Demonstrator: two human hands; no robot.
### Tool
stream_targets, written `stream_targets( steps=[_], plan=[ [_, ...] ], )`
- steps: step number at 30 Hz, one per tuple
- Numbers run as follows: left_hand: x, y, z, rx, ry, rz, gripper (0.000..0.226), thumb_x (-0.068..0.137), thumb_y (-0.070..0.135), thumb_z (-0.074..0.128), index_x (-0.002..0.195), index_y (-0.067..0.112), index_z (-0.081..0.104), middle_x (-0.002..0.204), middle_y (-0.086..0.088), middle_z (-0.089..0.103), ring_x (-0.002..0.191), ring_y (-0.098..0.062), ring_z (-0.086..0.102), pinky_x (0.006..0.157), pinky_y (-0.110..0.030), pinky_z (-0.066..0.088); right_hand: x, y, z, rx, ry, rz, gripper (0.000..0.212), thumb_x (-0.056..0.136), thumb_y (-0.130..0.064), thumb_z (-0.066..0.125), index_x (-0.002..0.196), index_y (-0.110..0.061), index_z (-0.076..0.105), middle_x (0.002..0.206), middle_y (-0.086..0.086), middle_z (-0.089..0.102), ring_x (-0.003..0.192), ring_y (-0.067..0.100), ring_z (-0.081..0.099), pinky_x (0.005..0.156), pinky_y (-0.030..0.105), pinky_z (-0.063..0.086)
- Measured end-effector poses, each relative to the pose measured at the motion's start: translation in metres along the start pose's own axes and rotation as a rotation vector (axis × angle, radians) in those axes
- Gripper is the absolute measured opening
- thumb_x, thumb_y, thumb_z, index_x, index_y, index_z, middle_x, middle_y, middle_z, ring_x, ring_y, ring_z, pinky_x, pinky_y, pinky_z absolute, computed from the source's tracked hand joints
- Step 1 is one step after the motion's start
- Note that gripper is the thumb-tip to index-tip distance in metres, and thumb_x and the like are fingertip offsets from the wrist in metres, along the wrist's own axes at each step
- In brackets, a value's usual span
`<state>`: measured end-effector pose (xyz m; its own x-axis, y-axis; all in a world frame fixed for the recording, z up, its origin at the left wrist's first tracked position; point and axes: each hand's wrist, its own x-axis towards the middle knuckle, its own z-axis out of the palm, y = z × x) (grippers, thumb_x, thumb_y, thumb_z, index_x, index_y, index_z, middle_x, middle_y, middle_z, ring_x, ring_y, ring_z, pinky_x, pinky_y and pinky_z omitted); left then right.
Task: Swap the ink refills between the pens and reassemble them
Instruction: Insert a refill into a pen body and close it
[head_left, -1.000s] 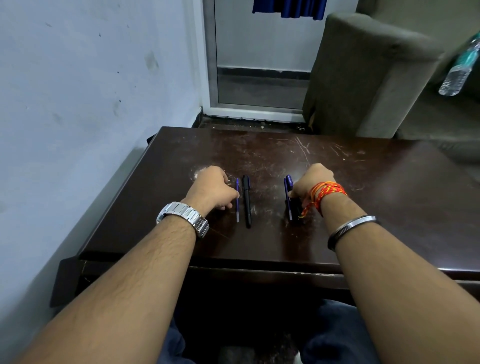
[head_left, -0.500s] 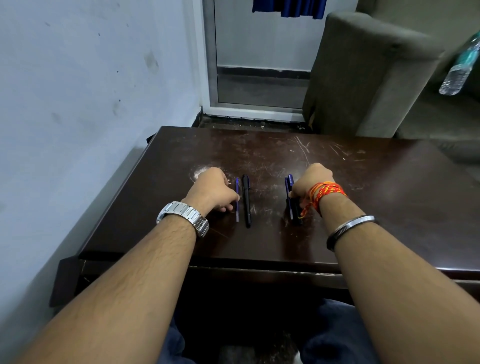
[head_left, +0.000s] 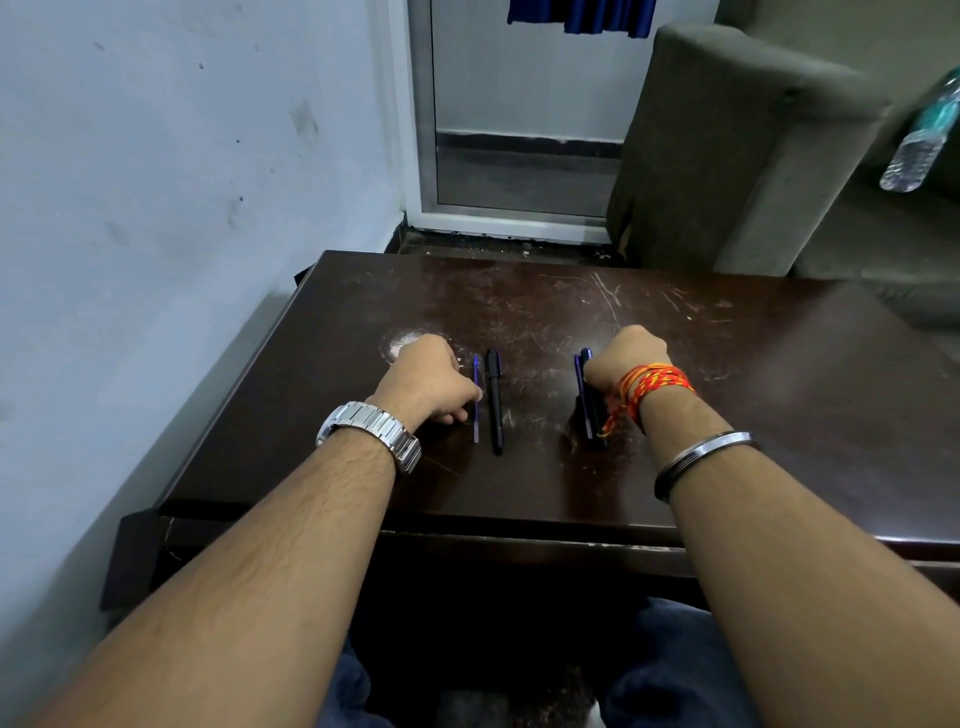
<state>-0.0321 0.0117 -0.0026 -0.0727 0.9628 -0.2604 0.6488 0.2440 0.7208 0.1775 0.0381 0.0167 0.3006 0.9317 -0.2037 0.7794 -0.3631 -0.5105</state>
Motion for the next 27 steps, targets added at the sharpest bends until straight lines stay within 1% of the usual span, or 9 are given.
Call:
stream_targets(
  steps=[5, 10, 13, 15, 18, 21, 23, 25, 27],
  plan=[
    [-0.001, 0.001, 0.001, 0.012, 0.014, 0.017, 0.019, 0.087, 0.015, 0.077, 0.082, 0.016, 0.059, 0.074, -0.010, 0.077, 0.078, -0.030, 0.079, 0.078, -0.045, 0.065, 0.002, 0.001, 0.004, 0.017, 0.066, -0.025, 0.027, 0.088, -0.016, 0.067, 0.071, -0.008, 0.048, 0.072, 0.008, 0.052, 0.062, 0.019, 0.055, 0.060, 0.031, 0.050],
    [0.000, 0.001, 0.003, 0.015, 0.016, 0.030, 0.013, 0.087, 0.015, 0.077, 0.080, 0.014, 0.066, 0.070, -0.009, 0.077, 0.075, -0.028, 0.079, 0.073, -0.040, 0.064, 0.002, -0.002, 0.006, 0.026, 0.115, -0.042, 0.030, 0.087, -0.015, 0.068, 0.070, -0.009, 0.044, 0.070, 0.006, 0.045, 0.063, 0.021, 0.054, 0.063, 0.033, 0.050],
    [0.000, 0.002, 0.006, 0.028, 0.006, 0.032, 0.015, 0.088, 0.015, 0.077, 0.076, 0.013, 0.068, 0.064, -0.008, 0.076, 0.073, -0.029, 0.078, 0.068, -0.036, 0.062, 0.001, -0.003, 0.007, 0.020, 0.119, -0.064, 0.023, 0.087, -0.014, 0.068, 0.078, -0.009, 0.047, 0.070, 0.006, 0.044, 0.068, 0.023, 0.054, 0.064, 0.033, 0.049],
    [0.000, 0.004, 0.008, 0.031, -0.010, 0.034, 0.015, 0.088, 0.018, 0.076, 0.076, 0.012, 0.069, 0.061, -0.008, 0.075, 0.065, -0.026, 0.077, 0.060, -0.031, 0.060, 0.001, -0.005, 0.008, 0.024, 0.100, -0.064, 0.025, 0.087, -0.013, 0.068, 0.076, -0.006, 0.047, 0.079, 0.009, 0.051, 0.070, 0.023, 0.055, 0.064, 0.031, 0.049],
    [0.000, 0.006, 0.012, 0.046, -0.011, 0.043, 0.018, 0.090, 0.024, 0.075, 0.077, 0.012, 0.071, 0.049, -0.001, 0.070, 0.042, -0.011, 0.065, 0.042, -0.018, 0.049, 0.000, -0.009, 0.011, 0.013, 0.080, -0.081, 0.022, 0.086, -0.009, 0.066, 0.073, -0.007, 0.048, 0.089, 0.013, 0.056, 0.071, 0.023, 0.058, 0.064, 0.030, 0.050],
    [-0.002, 0.008, 0.017, 0.070, -0.008, 0.052, 0.026, 0.091, 0.030, 0.074, 0.079, 0.007, 0.074, 0.046, 0.001, 0.068, 0.034, -0.008, 0.061, 0.038, -0.014, 0.045, -0.003, -0.014, 0.014, 0.016, 0.053, -0.109, 0.025, 0.085, -0.009, 0.067, 0.071, -0.010, 0.047, 0.092, 0.013, 0.058, 0.079, 0.026, 0.062, 0.065, 0.030, 0.052],
    [-0.003, 0.011, 0.021, 0.101, 0.005, 0.065, 0.032, 0.090, 0.034, 0.074, 0.076, 0.006, 0.072, 0.043, 0.002, 0.066, 0.031, -0.009, 0.058, 0.038, -0.016, 0.043, -0.005, -0.017, 0.017, 0.024, 0.015, -0.126, 0.021, 0.084, -0.010, 0.069, 0.074, -0.009, 0.051, 0.096, 0.014, 0.061, 0.083, 0.027, 0.065, 0.066, 0.030, 0.053],
    [-0.005, 0.012, 0.025, 0.127, 0.010, 0.084, 0.033, 0.088, 0.035, 0.076, 0.074, 0.006, 0.068, 0.041, 0.002, 0.064, 0.029, -0.008, 0.056, 0.039, -0.019, 0.043, -0.007, -0.020, 0.020, 0.052, -0.029, -0.132, 0.013, 0.084, -0.013, 0.070, 0.085, -0.003, 0.061, 0.100, 0.016, 0.066, 0.085, 0.027, 0.068, 0.067, 0.030, 0.055],
    [-0.006, 0.014, 0.028, 0.164, 0.000, 0.091, 0.027, 0.085, 0.029, 0.078, 0.075, 0.007, 0.067, 0.043, 0.001, 0.064, 0.026, -0.006, 0.053, 0.039, -0.018, 0.041, -0.008, -0.022, 0.023, 0.117, -0.082, -0.121, 0.020, 0.083, -0.016, 0.073, 0.094, -0.001, 0.068, 0.099, 0.016, 0.070, 0.081, 0.026, 0.071, 0.066, 0.030, 0.059]
  ],
)
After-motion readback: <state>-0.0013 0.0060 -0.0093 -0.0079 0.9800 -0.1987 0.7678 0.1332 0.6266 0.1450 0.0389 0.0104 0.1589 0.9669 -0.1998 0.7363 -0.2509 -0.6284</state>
